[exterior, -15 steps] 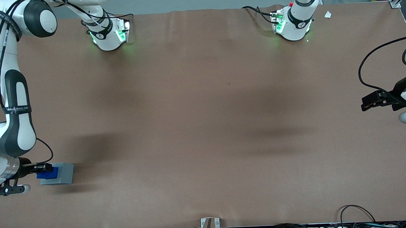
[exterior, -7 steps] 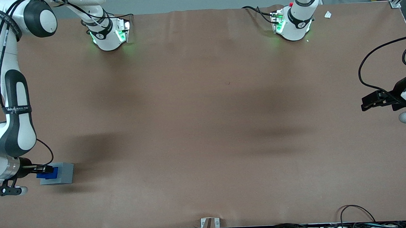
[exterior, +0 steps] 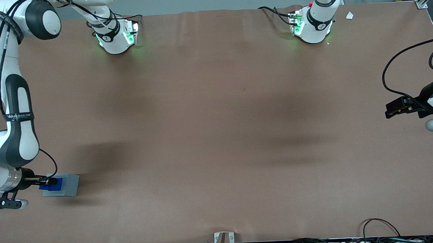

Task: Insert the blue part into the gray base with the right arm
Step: 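Lower the blue block into the gray base's recess, then open the right gripper to release the blue block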

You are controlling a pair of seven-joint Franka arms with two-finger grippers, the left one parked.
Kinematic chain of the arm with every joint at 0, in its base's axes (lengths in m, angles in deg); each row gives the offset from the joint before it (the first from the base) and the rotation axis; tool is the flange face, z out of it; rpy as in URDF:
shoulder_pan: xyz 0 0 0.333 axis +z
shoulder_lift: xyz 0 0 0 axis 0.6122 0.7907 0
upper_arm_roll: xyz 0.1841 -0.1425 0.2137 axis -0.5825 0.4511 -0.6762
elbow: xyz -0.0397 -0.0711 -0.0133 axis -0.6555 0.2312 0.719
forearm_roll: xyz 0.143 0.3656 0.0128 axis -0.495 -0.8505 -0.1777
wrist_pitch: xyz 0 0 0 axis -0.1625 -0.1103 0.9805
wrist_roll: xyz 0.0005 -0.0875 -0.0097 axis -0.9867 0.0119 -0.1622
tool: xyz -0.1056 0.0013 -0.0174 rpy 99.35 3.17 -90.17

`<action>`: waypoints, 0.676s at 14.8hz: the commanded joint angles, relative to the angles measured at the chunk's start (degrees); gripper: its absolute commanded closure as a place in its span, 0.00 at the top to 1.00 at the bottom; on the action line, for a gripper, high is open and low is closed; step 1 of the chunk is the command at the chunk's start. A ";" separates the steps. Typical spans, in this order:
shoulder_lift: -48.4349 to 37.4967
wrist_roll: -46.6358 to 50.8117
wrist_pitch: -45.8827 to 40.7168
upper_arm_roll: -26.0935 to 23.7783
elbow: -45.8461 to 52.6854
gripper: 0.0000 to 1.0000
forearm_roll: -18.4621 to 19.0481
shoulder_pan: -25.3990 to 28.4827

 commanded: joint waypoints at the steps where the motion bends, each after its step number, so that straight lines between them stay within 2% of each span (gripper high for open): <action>1: 0.52 1.68 0.50 -0.24 -0.86 0.08 0.54 -0.16; 2: 0.52 1.94 0.58 -0.24 -0.86 0.28 0.72 0.01; 3: 0.52 2.29 1.45 -0.24 -0.78 0.82 0.80 0.10; 4: 0.52 1.94 3.99 -0.24 -0.86 1.00 0.63 -0.07; 10: -1.76 1.68 5.07 -0.51 -0.51 1.00 0.46 0.45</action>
